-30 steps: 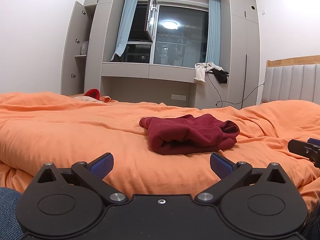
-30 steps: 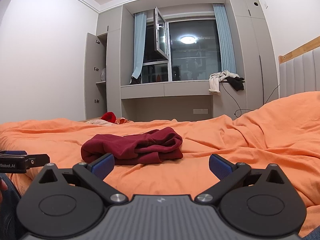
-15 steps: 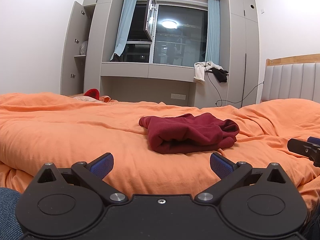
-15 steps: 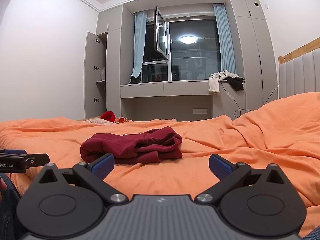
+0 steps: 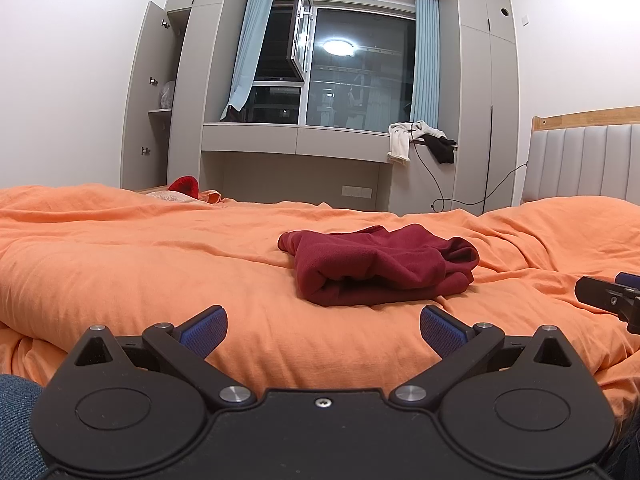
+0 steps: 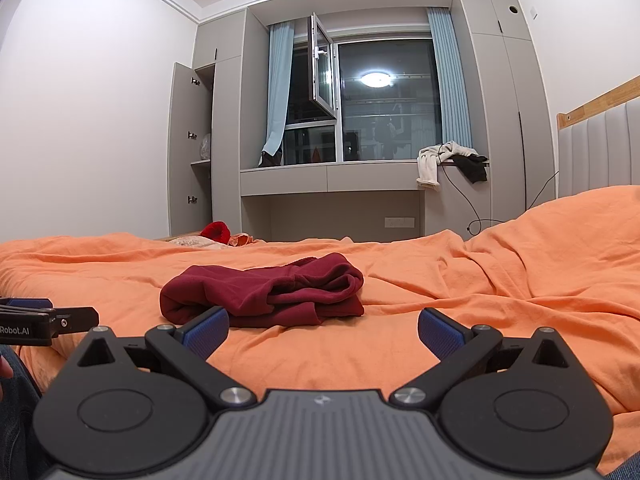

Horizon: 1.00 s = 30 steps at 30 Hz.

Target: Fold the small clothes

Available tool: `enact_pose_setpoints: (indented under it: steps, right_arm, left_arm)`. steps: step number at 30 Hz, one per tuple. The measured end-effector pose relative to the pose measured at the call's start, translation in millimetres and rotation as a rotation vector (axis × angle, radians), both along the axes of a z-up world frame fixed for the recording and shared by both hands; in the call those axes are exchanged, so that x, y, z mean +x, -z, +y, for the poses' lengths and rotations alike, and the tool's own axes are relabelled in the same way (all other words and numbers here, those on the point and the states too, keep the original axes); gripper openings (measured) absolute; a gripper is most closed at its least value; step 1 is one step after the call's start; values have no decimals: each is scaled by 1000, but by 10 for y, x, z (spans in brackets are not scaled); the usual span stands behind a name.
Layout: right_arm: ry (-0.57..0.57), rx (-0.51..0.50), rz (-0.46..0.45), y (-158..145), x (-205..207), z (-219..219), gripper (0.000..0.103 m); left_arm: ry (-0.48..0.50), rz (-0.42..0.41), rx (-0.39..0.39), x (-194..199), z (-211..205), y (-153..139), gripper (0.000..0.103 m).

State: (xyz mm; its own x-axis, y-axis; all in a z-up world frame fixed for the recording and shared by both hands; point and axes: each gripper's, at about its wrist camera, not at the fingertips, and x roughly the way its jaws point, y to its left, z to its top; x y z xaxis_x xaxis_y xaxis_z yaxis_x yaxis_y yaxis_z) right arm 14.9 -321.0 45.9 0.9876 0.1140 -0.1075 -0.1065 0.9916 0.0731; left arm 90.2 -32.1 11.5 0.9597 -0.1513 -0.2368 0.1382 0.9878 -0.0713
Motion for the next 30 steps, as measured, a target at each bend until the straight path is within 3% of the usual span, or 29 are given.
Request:
enact_pose_setpoints:
  steps: [15,30]
  right_arm:
    - [-1,-3,2,13,-1,-24,103]
    - [-6,-34,8,38,0,-46,103]
  left_arm:
    - [20,10,-11,30,30,25,102]
    - [28,77,18,82,-36,79,102]
